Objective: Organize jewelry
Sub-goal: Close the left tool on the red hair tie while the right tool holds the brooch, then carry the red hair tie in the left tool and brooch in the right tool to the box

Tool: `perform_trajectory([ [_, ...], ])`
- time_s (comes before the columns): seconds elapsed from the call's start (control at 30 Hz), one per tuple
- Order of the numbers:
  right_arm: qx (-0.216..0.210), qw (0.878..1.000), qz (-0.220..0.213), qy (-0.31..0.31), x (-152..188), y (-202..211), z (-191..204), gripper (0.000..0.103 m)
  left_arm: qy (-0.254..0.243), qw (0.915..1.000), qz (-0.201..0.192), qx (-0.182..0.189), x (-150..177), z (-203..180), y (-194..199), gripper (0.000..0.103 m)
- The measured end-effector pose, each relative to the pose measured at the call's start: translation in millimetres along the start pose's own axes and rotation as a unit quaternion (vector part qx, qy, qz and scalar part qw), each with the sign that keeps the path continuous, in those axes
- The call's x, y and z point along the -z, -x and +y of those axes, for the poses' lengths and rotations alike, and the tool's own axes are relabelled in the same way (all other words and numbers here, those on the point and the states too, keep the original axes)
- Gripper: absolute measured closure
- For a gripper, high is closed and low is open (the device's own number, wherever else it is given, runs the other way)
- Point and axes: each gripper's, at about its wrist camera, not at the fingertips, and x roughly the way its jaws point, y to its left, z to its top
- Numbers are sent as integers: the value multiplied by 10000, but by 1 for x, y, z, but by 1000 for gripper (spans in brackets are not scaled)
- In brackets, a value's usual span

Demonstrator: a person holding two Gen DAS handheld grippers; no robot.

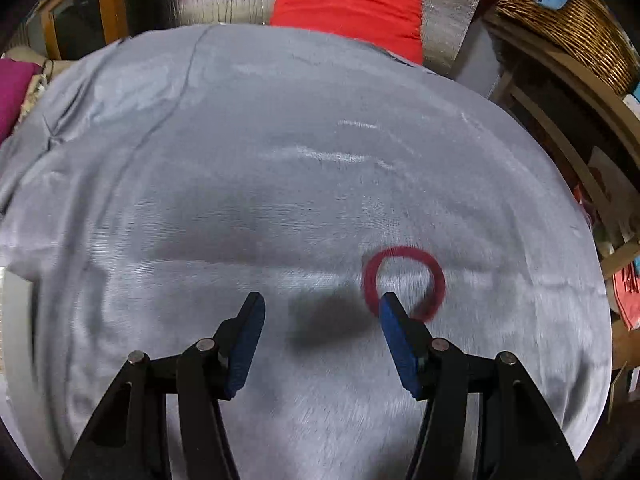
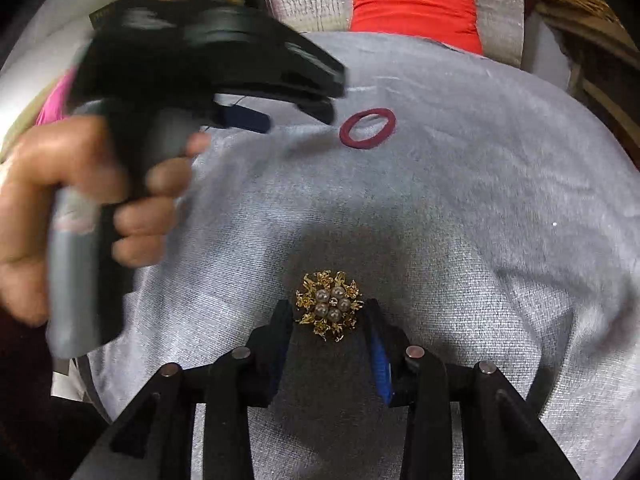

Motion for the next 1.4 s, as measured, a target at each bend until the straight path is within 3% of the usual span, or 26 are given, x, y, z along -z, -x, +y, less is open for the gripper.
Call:
perform_trajectory([
  [0.1, -50, 10000, -11, 46, 1, 1, 2, 65, 48, 9999, 106, 110, -5, -6, -19, 52],
  [0.2, -107, 9999, -23, 36, 3, 1, 4, 65, -25, 10000, 2, -9, -11, -11, -27, 54],
  [0.37, -138, 9999, -1, 4, 3, 3, 4, 65, -217, 9998, -50, -4, -18, -22, -33, 78],
  [0.43, -148, 9999, 10, -4, 2, 3, 5, 66, -330, 9994, -95, 17, -16, -28, -34, 94],
  [0.47, -147, 9999, 10, -19, 1, 3, 4, 67, -345, 9993, -120, 25, -15, -29, -33, 95],
  [0.77, -277, 9995, -12, -126, -9, 7, -11, 68, -243, 9994, -227, 82, 15, -7, 0, 97],
  [1.07, -157, 9986, -185, -471, -13, 17, -20, 67, -445, 9960, -549, -547, 89, 23, 80, 96],
  [1.23, -147, 9967, -286, -740, -16, 20, -16, 67, -715, 9888, -868, -986, 133, 25, 129, 96],
  [1.4, -248, 9950, -487, -835, -15, 37, 5, 67, -817, 9826, -1187, -1168, 162, 32, 178, 96],
])
